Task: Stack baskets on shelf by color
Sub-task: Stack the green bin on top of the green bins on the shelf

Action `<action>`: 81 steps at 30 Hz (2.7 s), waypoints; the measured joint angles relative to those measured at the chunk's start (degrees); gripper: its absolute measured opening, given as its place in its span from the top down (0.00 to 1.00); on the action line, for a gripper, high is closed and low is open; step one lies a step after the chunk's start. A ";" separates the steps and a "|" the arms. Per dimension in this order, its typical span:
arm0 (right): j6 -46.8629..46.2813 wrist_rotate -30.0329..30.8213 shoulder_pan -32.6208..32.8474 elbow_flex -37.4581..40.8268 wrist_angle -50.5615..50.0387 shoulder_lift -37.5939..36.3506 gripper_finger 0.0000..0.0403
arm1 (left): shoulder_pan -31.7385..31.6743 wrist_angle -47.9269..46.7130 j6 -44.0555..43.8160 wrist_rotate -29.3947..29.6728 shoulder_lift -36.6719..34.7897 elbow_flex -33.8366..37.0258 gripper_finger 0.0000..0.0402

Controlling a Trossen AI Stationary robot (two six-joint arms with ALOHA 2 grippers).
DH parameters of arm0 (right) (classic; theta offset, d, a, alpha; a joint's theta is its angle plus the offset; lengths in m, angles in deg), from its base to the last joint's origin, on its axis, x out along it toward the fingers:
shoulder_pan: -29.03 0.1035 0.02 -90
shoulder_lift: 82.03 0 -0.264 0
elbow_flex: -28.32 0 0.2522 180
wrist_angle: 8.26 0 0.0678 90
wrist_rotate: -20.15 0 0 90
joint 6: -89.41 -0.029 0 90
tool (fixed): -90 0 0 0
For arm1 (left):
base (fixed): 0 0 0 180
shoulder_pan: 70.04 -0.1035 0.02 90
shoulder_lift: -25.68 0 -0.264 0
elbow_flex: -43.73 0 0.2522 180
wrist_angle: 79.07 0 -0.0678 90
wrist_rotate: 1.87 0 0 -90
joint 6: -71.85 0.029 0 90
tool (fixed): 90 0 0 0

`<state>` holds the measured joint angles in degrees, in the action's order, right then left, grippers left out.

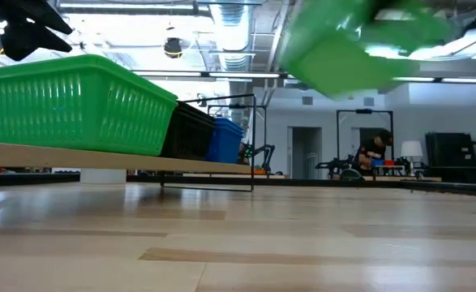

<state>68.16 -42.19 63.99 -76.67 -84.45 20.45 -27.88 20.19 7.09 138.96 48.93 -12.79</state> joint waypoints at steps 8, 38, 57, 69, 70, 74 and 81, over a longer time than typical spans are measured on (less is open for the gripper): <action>44.29 0.48 -10.73 -1.87 20.34 0.00 0.99 | -0.01 0.01 -0.55 1.07 -0.01 0.00 0.58; 85.86 -13.60 -14.58 -9.14 40.55 17.05 0.98 | -0.01 0.41 -2.55 2.14 0.48 -0.02 0.58; 85.19 -16.01 -15.93 -8.95 36.92 18.03 0.97 | 0.01 0.47 -2.59 2.03 0.38 -0.02 0.58; 84.27 -15.82 -16.30 -9.08 37.44 18.73 0.92 | 0.01 0.46 -2.57 2.03 0.38 -0.02 0.58; 84.27 -15.82 -16.31 -9.08 37.48 18.73 0.91 | 0.00 0.45 -2.57 2.03 0.38 -0.02 0.58; 84.26 -15.82 -16.33 -9.08 37.57 18.73 0.88 | 0.01 0.45 -2.57 2.03 0.38 -0.02 0.58; 84.25 -15.80 -16.30 -9.08 37.63 18.73 0.83 | 0.00 0.45 -2.57 2.03 0.38 -0.02 0.58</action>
<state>152.41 -57.99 47.69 -85.75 -46.83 39.18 -27.88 20.64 4.52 140.99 49.31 -12.82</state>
